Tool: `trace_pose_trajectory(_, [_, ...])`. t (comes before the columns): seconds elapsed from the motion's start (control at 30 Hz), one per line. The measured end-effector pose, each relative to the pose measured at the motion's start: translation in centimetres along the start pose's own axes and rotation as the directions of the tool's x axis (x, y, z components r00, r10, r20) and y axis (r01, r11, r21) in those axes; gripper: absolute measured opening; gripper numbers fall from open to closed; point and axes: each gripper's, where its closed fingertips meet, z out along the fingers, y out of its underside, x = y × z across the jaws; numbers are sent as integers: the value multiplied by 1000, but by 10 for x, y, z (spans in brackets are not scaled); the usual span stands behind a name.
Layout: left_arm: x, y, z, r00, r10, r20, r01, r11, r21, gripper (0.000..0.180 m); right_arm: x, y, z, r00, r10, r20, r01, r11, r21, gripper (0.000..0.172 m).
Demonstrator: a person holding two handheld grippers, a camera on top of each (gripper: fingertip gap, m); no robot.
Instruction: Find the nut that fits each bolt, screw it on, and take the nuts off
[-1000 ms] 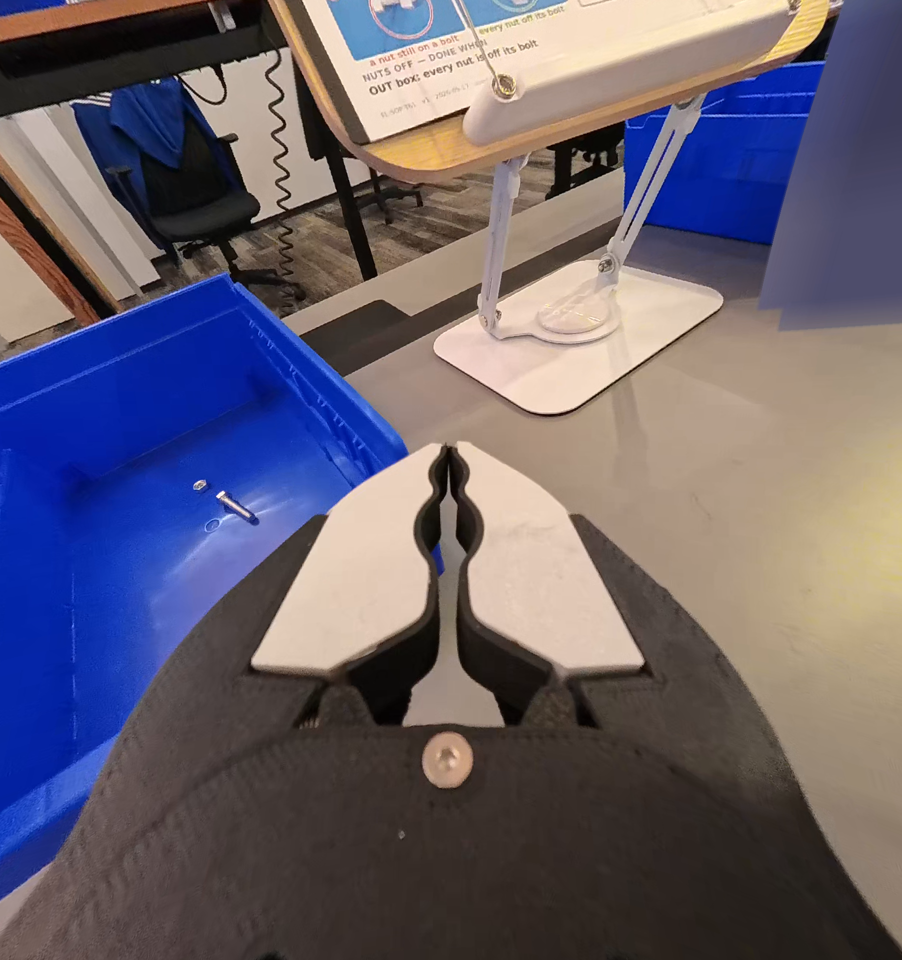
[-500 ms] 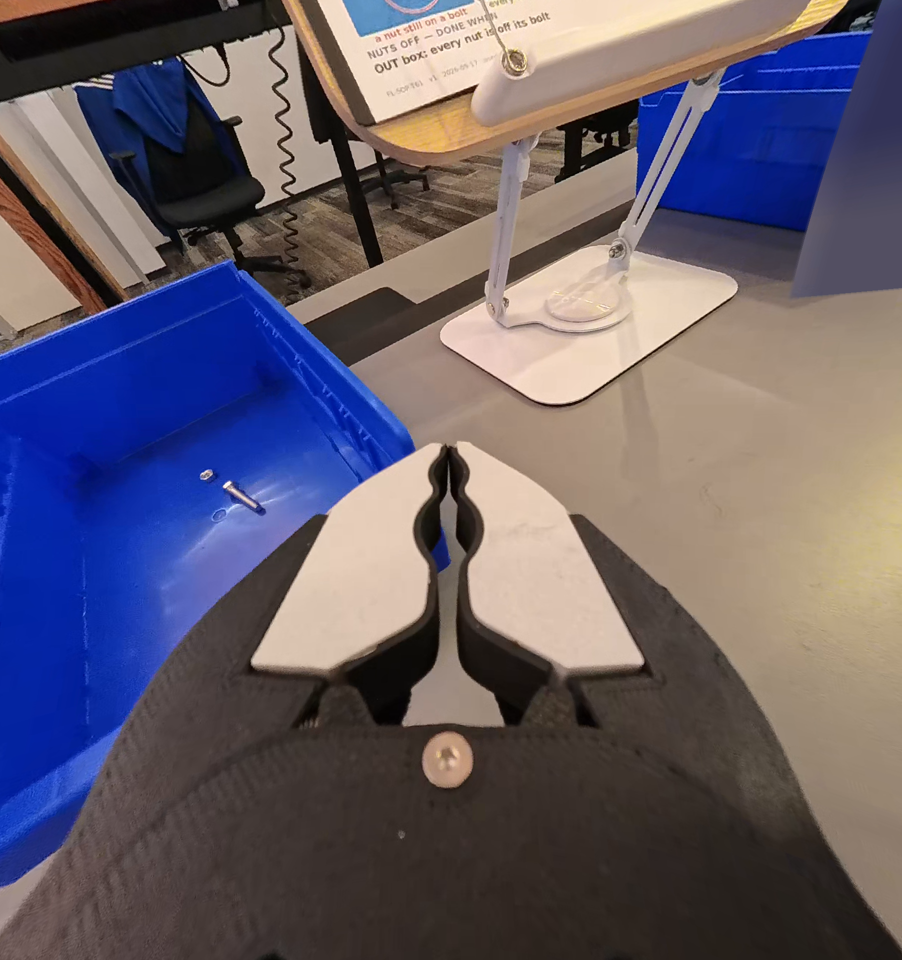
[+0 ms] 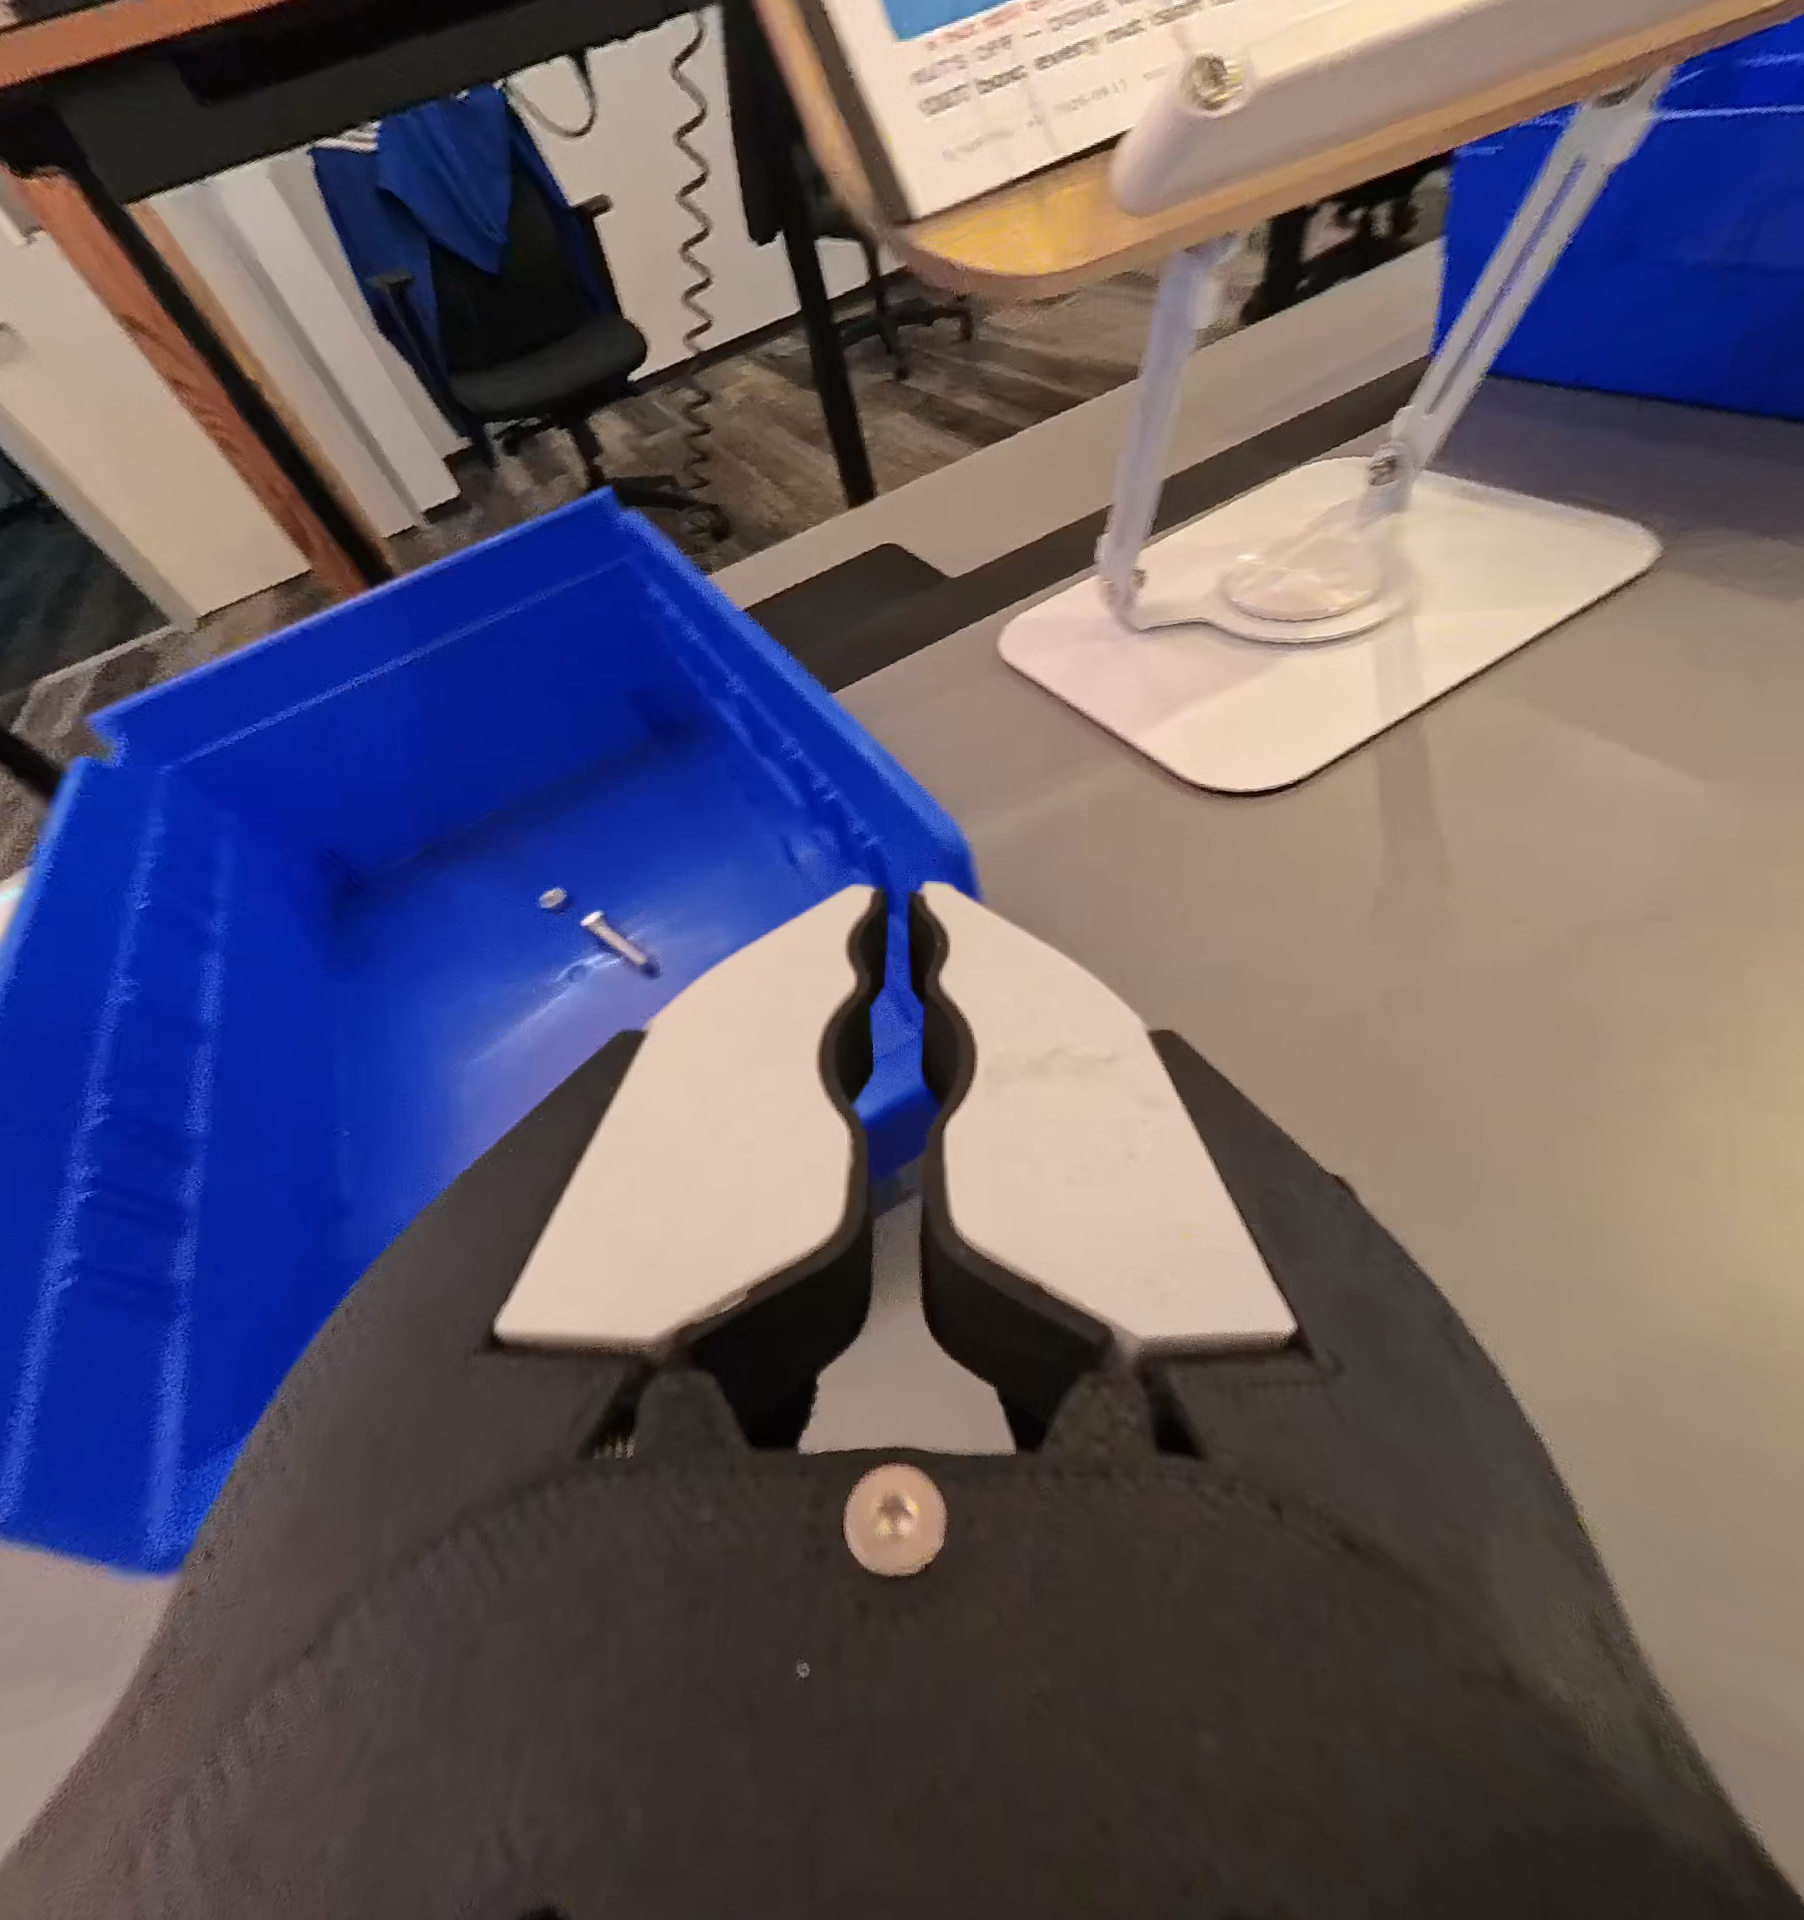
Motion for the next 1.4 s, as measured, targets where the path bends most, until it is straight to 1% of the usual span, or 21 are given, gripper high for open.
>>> trace_pose_trajectory(0.07, [-19, -1, -4, 998, -13, 56, 14, 1000, -18, 10, -3, -20, -20, 999, -24, -29, 26, 997, 73, 10])
trace_pose_trajectory(0.13, [-35, -2, -7, 996, -25, 81, 28, 999, -43, 16, -16, -41, -42, 998, -55, -28, 59, 988, 141, 8])
trace_pose_trajectory(0.17, [-44, -1, -6, 995, -19, 99, 27, 997, -75, 19, -26, -54, -54, 996, -85, -26, 88, 978, 187, 7])
trace_pose_trajectory(0.23, [-58, -2, -1, 994, -5, 110, 16, 995, -102, 20, -57, -82, -78, 988, -155, 8, 146, 945, 292, 5])
trace_pose_trajectory(0.33, [-71, -1, 21, 997, 1, 72, 12, 985, -175, 19, -113, -115, -105, 954, -285, 94, 217, 872, 438, 0])
trace_pose_trajectory(0.4, [-79, -1, 41, 999, 22, 49, -10, 972, -235, 19, -153, -131, -116, 919, -339, 200, 190, 827, 529, 0])
trace_pose_trajectory(0.43, [-82, -1, 53, 999, 24, 33, -15, 964, -266, 19, -176, -138, -120, 888, -376, 264, 166, 799, 578, 0])
trace_pose_trajectory(0.5, [-91, -1, 80, 999, 36, 3, -34, 955, -296, 16, -213, -143, -117, 836, -440, 328, 157, 764, 626, 0])
trace_pose_trajectory(0.57, [-102, 12, 106, 999, 42, -23, -48, 915, -402, 17, -245, -143, -108, 776, -492, 395, 136, 742, 657, 0])
trace_pose_trajectory(0.63, [-112, 24, 128, 998, 51, -48, -67, 878, -475, 16, -278, -137, -99, 703, -521, 484, 89, 740, 667, 0])
trace_pose_trajectory(0.7, [-122, 40, 142, 997, 54, -56, -77, 826, -559, 20, -307, -126, -91, 632, -542, 554, 47, 740, 671, 0])
trace_pose_trajectory(0.77, [-127, 50, 152, 995, 56, -82, -95, 792, -603, 19, -329, -112, -79, 588, -564, 580, 55, 743, 667, 0])
trace_pose_trajectory(0.9, [-138, 65, 160, 995, 69, -71, -99, 729, -677, 21, -350, -98, -69, 543, -580, 607, 41, 741, 670, 0])
trace_pose_trajectory(0.97, [-136, 67, 162, 996, 50, -76, -88, 723, -685, 19, -356, -93, -66, 523, -582, 623, 49, 750, 659, 0])
trace_pose_trajectory(1.0, [-137, 71, 160, 997, 38, -68, -76, 704, -706, 19, -358, -91, -63, 520, -581, 626, 56, 755, 654, 0])
trace_pose_trajectory(1.07, [-140, 74, 160, 998, 29, -62, -64, 701, -710, 20, -361, -86, -60, 504, -576, 643, 56, 765, 642, 0])
trace_pose_trajectory(1.1, [-137, 76, 160, 998, 1, -69, -50, 696, -717, 20, -362, -84, -59, 500, -574, 648, 56, 768, 637, 0])
trace_pose_trajectory(1.2, [-140, 83, 160, 998, 3, -68, -52, 673, -738, 23, -364, -79, -56, 485, -568, 664, 59, 780, 624, 0])
trace_pose_trajectory(1.27, [-137, 87, 161, 996, -26, -81, -44, 656, -754, 24, -366, -76, -54, 477, -568, 671, 66, 784, 617, 0])
trace_pose_trajectory(1.33, [-140, 91, 163, 997, 2, -75, -60, 637, -769, 24, -368, -73, -54, 468, -577, 669, 77, 782, 619, 0])
trace_pose_trajectory(1.4, [-138, 92, 165, 996, -18, -84, -54, 634, -772, 20, -368, -72, -55, 467, -583, 665, 86, 778, 622, 0])
